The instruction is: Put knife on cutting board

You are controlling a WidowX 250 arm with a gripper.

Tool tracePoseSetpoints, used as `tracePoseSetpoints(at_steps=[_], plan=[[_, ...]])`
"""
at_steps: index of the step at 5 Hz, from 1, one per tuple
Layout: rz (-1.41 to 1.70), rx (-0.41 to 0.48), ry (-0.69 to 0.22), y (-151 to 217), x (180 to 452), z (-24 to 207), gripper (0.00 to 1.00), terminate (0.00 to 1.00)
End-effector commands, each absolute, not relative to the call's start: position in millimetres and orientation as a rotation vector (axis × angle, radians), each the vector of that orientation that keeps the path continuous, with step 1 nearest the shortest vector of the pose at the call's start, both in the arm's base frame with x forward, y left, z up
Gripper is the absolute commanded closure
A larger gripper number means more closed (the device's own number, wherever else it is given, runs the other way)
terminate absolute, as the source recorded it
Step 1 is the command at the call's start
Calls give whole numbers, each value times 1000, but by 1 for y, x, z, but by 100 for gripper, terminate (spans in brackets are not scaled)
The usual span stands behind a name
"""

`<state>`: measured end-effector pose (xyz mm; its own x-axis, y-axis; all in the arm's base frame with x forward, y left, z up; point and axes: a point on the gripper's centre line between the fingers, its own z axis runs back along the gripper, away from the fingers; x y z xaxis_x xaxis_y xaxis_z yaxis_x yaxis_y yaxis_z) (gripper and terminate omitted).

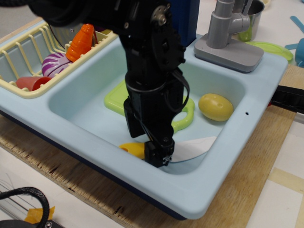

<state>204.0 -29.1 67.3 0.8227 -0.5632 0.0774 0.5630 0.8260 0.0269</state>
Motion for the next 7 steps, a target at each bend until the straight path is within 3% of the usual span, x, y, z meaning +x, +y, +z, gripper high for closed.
tracePoseSetpoints(at_steps=[1, 2, 5, 7], plan=[[-573, -25, -122, -22, 204, 54, 0, 0], [-565, -30, -127, -23, 202, 49, 100, 0], [-740, 80, -62, 0, 226, 97, 100, 0], [-844, 103, -128, 26, 246, 108, 100, 0]])
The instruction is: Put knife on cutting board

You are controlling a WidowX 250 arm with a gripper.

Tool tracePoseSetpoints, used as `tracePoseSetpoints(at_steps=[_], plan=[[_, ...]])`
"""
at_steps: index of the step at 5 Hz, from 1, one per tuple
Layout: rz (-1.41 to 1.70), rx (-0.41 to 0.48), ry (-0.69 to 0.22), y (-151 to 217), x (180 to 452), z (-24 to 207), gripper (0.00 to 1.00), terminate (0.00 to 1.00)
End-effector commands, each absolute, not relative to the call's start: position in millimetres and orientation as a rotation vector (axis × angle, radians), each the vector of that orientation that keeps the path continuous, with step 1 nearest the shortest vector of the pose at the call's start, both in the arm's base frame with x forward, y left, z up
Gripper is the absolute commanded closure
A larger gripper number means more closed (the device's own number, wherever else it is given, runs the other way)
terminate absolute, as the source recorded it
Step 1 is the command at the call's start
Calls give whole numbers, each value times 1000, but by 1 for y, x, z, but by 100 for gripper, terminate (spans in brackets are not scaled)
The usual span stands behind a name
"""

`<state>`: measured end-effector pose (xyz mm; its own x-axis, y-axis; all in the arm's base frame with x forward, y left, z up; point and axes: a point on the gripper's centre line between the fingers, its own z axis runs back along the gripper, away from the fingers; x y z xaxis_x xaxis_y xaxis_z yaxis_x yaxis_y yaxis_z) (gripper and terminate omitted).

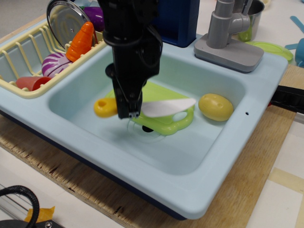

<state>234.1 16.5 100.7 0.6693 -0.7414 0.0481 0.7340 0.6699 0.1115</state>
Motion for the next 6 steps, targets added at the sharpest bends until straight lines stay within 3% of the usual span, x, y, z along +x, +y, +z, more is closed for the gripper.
tracePoseSetpoints(at_steps=[1, 3, 4, 5, 6], plan=[[-899, 109, -174, 37, 258, 107, 100, 0], [-1056, 73, -193, 37, 281, 97, 100, 0], [-1090, 26, -243, 42, 285, 90, 0, 0], [-1090, 26, -243, 42, 285, 90, 0, 0], [-1090, 26, -243, 42, 285, 90, 0, 100]])
